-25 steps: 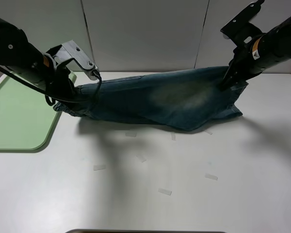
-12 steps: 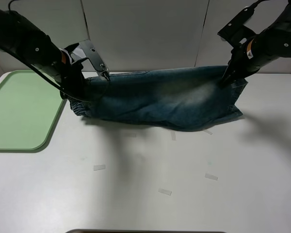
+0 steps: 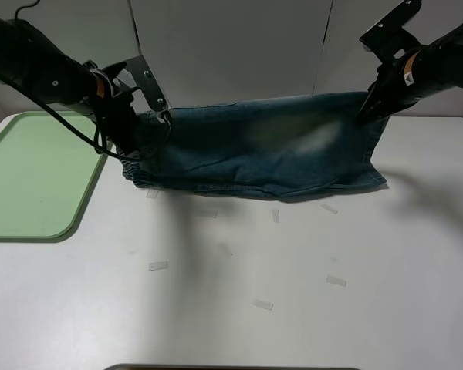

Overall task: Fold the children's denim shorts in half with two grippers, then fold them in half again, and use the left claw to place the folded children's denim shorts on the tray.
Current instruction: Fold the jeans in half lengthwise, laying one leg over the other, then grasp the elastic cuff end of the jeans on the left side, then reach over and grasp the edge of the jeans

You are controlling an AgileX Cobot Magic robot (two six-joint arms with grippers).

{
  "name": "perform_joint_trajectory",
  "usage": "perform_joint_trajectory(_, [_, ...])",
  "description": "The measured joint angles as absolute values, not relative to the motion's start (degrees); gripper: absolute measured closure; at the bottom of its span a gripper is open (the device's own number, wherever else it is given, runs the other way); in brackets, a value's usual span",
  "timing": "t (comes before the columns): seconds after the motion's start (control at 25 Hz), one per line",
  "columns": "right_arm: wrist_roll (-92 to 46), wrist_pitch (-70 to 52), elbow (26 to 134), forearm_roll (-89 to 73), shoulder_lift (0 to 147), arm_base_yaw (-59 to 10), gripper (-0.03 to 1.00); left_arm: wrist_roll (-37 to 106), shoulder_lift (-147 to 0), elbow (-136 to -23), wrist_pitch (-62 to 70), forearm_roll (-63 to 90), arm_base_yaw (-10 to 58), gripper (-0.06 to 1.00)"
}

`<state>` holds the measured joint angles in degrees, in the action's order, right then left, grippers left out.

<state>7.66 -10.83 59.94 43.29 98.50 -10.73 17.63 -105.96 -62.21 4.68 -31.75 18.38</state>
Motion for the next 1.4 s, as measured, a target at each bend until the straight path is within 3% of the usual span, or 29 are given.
perform_joint_trajectory(0.08, [7.7,-10.2,59.9,44.1,99.1,-10.2,0.56,17.6,-106.0,-62.2,5.3,-32.2,17.8,0.56])
perform_joint_trajectory(0.16, [8.5,-9.5,60.4,44.9,100.4,-9.9,0.39,17.6,-106.0,-62.2,4.1,-32.2,17.7,0.35])
perform_joint_trajectory(0.2, [9.4,-9.3,60.9,45.2,101.4,-9.9,0.34,17.6,-106.0,-62.2,2.9,-32.2,17.7,0.28])
perform_joint_trajectory(0.32, [11.9,-9.3,62.9,46.1,103.2,-9.7,0.29,17.6,-106.0,-62.2,-1.6,-32.2,17.2,0.19])
perform_joint_trajectory(0.92, [15.2,-14.3,68.3,49.1,102.8,-9.6,0.27,15.1,-103.6,-62.2,-4.2,-32.1,16.5,0.17])
perform_joint_trajectory(1.4, [15.4,-16.3,68.3,45.5,89.7,-9.6,0.27,-6.4,-81.9,-62.2,2.0,-32.1,16.9,0.16])
